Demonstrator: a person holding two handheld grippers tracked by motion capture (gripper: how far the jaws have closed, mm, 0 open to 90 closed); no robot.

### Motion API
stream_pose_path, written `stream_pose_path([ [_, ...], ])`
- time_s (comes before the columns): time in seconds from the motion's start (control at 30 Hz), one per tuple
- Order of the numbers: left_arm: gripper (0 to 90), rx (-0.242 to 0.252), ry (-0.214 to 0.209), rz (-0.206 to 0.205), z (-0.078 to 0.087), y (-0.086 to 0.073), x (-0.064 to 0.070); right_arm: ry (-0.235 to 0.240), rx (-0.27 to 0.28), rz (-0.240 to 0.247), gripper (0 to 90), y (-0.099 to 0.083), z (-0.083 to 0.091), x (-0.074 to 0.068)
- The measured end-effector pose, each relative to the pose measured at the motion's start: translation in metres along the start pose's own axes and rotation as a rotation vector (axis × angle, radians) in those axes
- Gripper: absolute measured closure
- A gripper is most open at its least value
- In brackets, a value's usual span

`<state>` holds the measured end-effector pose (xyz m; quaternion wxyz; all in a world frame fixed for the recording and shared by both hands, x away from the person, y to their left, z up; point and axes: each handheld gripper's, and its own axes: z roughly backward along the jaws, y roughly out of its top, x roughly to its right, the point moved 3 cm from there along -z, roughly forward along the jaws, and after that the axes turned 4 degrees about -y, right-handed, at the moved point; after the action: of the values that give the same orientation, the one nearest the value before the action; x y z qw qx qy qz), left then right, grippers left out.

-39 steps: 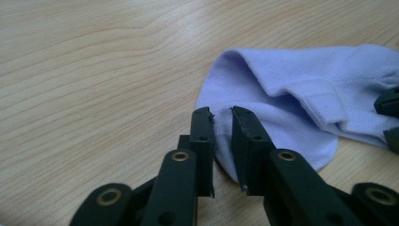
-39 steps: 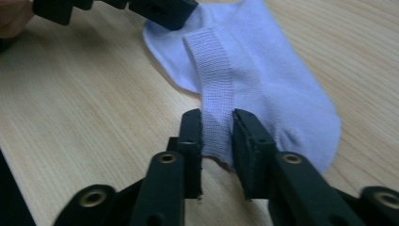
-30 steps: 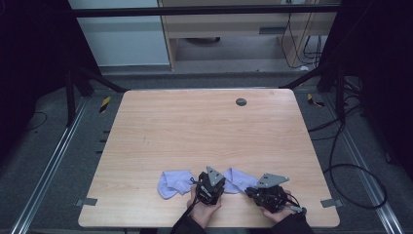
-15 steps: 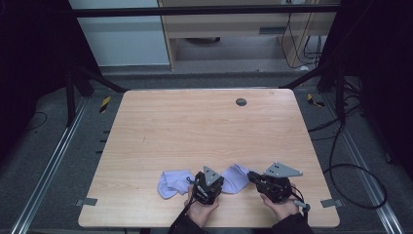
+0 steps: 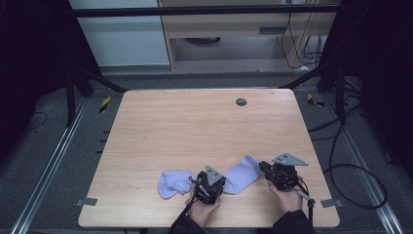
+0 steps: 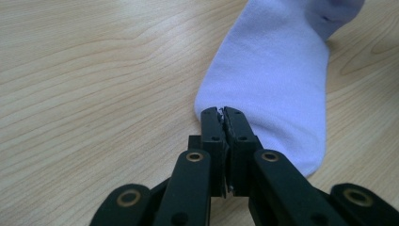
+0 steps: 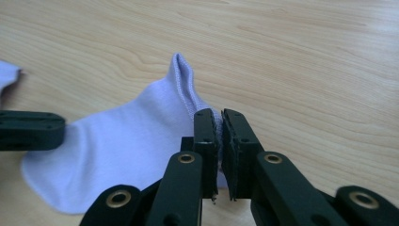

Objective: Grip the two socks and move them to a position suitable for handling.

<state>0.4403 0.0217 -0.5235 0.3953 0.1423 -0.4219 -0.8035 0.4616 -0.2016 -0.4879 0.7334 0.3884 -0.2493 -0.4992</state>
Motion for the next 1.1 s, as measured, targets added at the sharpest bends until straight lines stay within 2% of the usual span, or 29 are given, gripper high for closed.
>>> stream_pose_path([
  [0.2, 86.6, -0.005, 0.005, -0.005, -0.001, 0.001, -0.001, -0.036, -0.019, 0.011, 83.2, 0.003, -0.016, 0.008],
  [0.27, 86.0, -0.001, 0.004, -0.006, -0.001, 0.001, -0.001, -0.05, -0.032, 0.015, 80.0, 0.002, -0.019, 0.011],
  [0.3, 82.2, 0.0, 0.008, -0.009, 0.0, 0.001, -0.001, -0.073, -0.032, 0.036, 75.3, 0.002, -0.021, 0.013],
  [0.33, 82.2, 0.005, 0.018, -0.011, 0.001, 0.002, -0.002, -0.073, -0.032, 0.036, 75.3, 0.002, -0.021, 0.013],
  [0.43, 70.9, 0.022, 0.023, 0.007, 0.008, 0.003, -0.005, -0.068, -0.017, 0.031, 69.3, 0.001, -0.018, 0.018],
  [0.53, 67.4, 0.027, 0.031, 0.007, 0.011, 0.003, -0.006, -0.066, -0.022, 0.03, 68.0, 0.0, -0.016, 0.022],
  [0.57, 65.4, 0.019, 0.034, 0.008, 0.012, 0.002, -0.006, -0.053, -0.047, 0.021, 66.9, -0.004, -0.016, 0.025],
  [0.6, 64.9, 0.019, 0.034, 0.008, 0.012, 0.002, -0.006, -0.053, -0.047, 0.021, 66.9, -0.004, -0.016, 0.025],
  [0.63, 64.7, 0.011, 0.035, 0.012, 0.012, 0.001, -0.006, -0.051, -0.069, 0.031, 66.6, -0.008, -0.017, 0.026],
  [0.67, 64.6, 0.011, 0.035, 0.012, 0.012, 0.001, -0.006, -0.051, -0.069, 0.031, 66.6, -0.008, -0.017, 0.026],
  [0.7, 64.5, 0.003, 0.034, 0.015, 0.011, 0.0, -0.006, -0.046, -0.095, 0.027, 66.5, -0.012, -0.02, 0.026],
  [0.83, 65.8, -0.007, 0.033, 0.022, 0.009, -0.003, -0.005, -0.038, -0.111, 0.025, 66.3, -0.015, -0.023, 0.027],
  [1.03, 75.7, -0.023, 0.023, 0.038, 0.005, -0.005, -0.005, -0.023, -0.143, 0.02, 69.6, -0.02, -0.029, 0.027],
  [1.1, 82.9, -0.027, 0.017, 0.041, 0.003, -0.005, -0.005, -0.009, -0.147, 0.01, 75.8, -0.021, -0.028, 0.027],
])
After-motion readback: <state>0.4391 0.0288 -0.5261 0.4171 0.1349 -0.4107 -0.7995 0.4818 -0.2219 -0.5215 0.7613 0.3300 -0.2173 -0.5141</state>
